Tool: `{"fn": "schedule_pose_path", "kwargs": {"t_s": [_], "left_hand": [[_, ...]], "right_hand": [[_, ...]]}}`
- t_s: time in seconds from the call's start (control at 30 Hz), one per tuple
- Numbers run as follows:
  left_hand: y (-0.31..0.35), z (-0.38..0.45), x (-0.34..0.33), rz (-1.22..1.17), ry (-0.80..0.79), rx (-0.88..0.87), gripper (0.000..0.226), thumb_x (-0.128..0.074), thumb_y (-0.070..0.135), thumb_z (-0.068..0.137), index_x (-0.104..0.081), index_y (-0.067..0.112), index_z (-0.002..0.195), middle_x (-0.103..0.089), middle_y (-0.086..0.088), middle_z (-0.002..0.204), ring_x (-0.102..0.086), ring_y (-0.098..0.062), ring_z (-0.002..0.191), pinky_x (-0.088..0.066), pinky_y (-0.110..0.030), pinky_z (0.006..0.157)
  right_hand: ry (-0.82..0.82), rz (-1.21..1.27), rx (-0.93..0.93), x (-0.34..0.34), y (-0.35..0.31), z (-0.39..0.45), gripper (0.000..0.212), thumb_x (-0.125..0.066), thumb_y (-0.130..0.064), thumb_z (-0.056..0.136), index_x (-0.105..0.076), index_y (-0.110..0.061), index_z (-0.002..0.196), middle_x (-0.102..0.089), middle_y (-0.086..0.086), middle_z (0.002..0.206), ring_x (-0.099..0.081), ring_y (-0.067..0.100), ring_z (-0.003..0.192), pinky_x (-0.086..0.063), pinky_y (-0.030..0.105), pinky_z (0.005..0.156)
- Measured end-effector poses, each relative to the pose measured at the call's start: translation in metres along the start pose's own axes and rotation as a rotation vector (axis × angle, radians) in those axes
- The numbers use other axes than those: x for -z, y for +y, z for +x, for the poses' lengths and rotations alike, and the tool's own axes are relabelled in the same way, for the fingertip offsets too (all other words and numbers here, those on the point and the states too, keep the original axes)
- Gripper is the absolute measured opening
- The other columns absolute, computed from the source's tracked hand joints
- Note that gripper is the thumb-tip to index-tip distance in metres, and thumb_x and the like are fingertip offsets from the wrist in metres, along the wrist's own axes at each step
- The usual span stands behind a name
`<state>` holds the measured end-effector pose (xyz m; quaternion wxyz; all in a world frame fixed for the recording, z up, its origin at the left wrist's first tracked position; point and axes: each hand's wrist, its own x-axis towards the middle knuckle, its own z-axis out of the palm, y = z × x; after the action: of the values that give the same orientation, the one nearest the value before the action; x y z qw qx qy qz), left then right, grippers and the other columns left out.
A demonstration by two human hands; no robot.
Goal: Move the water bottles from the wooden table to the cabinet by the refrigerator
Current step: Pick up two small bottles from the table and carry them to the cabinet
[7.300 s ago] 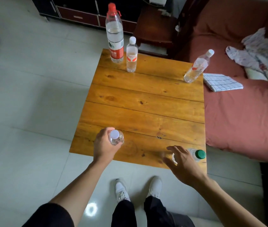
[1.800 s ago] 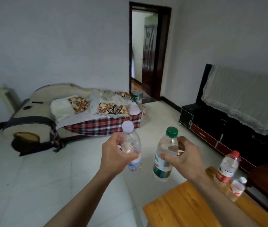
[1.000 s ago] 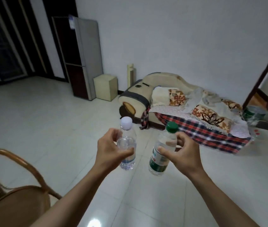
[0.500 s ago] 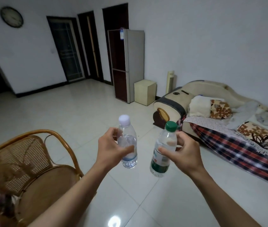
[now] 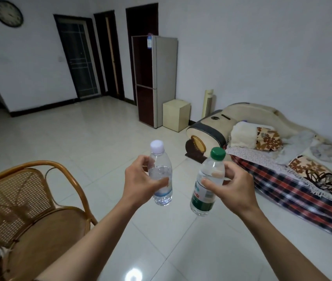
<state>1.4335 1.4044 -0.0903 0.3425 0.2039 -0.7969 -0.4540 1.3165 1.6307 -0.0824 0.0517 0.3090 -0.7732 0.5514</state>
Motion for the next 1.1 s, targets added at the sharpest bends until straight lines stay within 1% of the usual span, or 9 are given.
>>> {"fn": "schedule_pose_path", "kwargs": {"t_s": [0.13, 0.23, 0.4, 0.5, 0.6, 0.73, 0.87, 1.0, 1.1], "left_hand": [[-0.016, 0.033, -0.009, -0.048, -0.010, -0.012, 0.050, -0.083, 0.043, 0.045, -0.058, 0.027, 0.085, -0.065, 0.006, 0.086, -0.064, -0.016, 0.080, -0.059, -0.030, 0.066], [-0.034, 0.068, -0.012, -0.088, -0.016, -0.035, 0.049, -0.087, 0.039, 0.048, -0.058, 0.027, 0.086, -0.066, 0.006, 0.087, -0.064, -0.015, 0.082, -0.060, -0.029, 0.067], [-0.053, 0.133, -0.005, -0.147, 0.002, -0.077, 0.053, -0.083, 0.045, 0.044, -0.059, 0.030, 0.088, -0.065, 0.012, 0.088, -0.063, -0.007, 0.082, -0.058, -0.026, 0.066], [-0.067, 0.168, 0.006, -0.151, 0.000, -0.102, 0.053, -0.087, 0.039, 0.048, -0.060, 0.027, 0.092, -0.065, 0.010, 0.089, -0.063, -0.008, 0.082, -0.058, -0.027, 0.067], [-0.083, 0.191, 0.016, -0.125, -0.008, -0.109, 0.051, -0.091, 0.031, 0.053, -0.060, 0.023, 0.094, -0.065, 0.009, 0.090, -0.063, -0.009, 0.084, -0.059, -0.025, 0.067], [-0.105, 0.228, 0.026, -0.108, -0.005, -0.093, 0.051, -0.092, 0.029, 0.054, -0.061, 0.022, 0.094, -0.065, 0.009, 0.090, -0.063, -0.009, 0.081, -0.053, -0.013, 0.062], [-0.122, 0.268, 0.026, -0.037, 0.009, -0.098, 0.051, -0.092, 0.026, 0.052, -0.062, 0.019, 0.093, -0.066, 0.004, 0.089, -0.063, -0.012, 0.079, -0.054, -0.019, 0.063], [-0.132, 0.309, 0.014, -0.039, -0.010, -0.106, 0.048, -0.091, 0.025, 0.054, -0.061, 0.020, 0.091, -0.066, 0.004, 0.087, -0.062, -0.011, 0.076, -0.049, -0.009, 0.059], [-0.142, 0.345, -0.001, -0.048, -0.008, -0.096, 0.048, -0.090, 0.027, 0.053, -0.061, 0.021, 0.090, -0.066, 0.004, 0.087, -0.064, -0.012, 0.077, -0.050, -0.008, 0.059]], "right_hand": [[0.027, -0.026, -0.020, -0.009, 0.004, 0.024, 0.047, -0.087, -0.039, 0.063, -0.069, -0.027, 0.105, -0.075, -0.010, 0.096, -0.071, 0.005, 0.088, -0.062, 0.031, 0.070], [0.033, -0.047, -0.010, -0.025, 0.004, 0.052, 0.046, -0.086, -0.040, 0.062, -0.069, -0.027, 0.103, -0.075, -0.010, 0.095, -0.072, 0.004, 0.085, -0.062, 0.031, 0.071], [0.048, -0.090, 0.039, -0.063, -0.005, 0.111, 0.041, -0.090, -0.027, 0.066, -0.069, -0.026, 0.101, -0.075, -0.012, 0.092, -0.071, 0.000, 0.083, -0.060, 0.020, 0.069], [0.079, -0.106, 0.072, -0.089, -0.007, 0.139, 0.041, -0.090, -0.026, 0.066, -0.068, -0.029, 0.100, -0.073, -0.017, 0.091, -0.069, -0.004, 0.084, -0.054, 0.011, 0.063], [0.059, -0.093, 0.055, -0.114, -0.006, 0.158, 0.039, -0.089, -0.025, 0.068, -0.067, -0.031, 0.100, -0.073, -0.015, 0.093, -0.070, -0.002, 0.084, -0.057, 0.015, 0.064], [0.031, -0.090, 0.068, -0.146, -0.002, 0.188, 0.039, -0.088, -0.024, 0.069, -0.066, -0.035, 0.099, -0.073, -0.017, 0.092, -0.069, -0.004, 0.085, -0.055, 0.012, 0.065], [0.022, -0.059, 0.061, -0.167, 0.007, 0.221, 0.037, -0.088, -0.023, 0.069, -0.066, -0.036, 0.095, -0.072, -0.025, 0.092, -0.069, -0.004, 0.085, -0.054, 0.011, 0.065], [0.055, -0.015, 0.057, -0.178, 0.026, 0.260, 0.033, -0.088, -0.025, 0.068, -0.066, -0.035, 0.092, -0.072, -0.027, 0.094, -0.070, -0.003, 0.084, -0.055, 0.012, 0.064], [0.062, -0.007, 0.051, -0.185, 0.046, 0.299, 0.033, -0.087, -0.026, 0.068, -0.066, -0.036, 0.092, -0.072, -0.027, 0.093, -0.070, -0.003, 0.085, -0.055, 0.012, 0.065]]}}
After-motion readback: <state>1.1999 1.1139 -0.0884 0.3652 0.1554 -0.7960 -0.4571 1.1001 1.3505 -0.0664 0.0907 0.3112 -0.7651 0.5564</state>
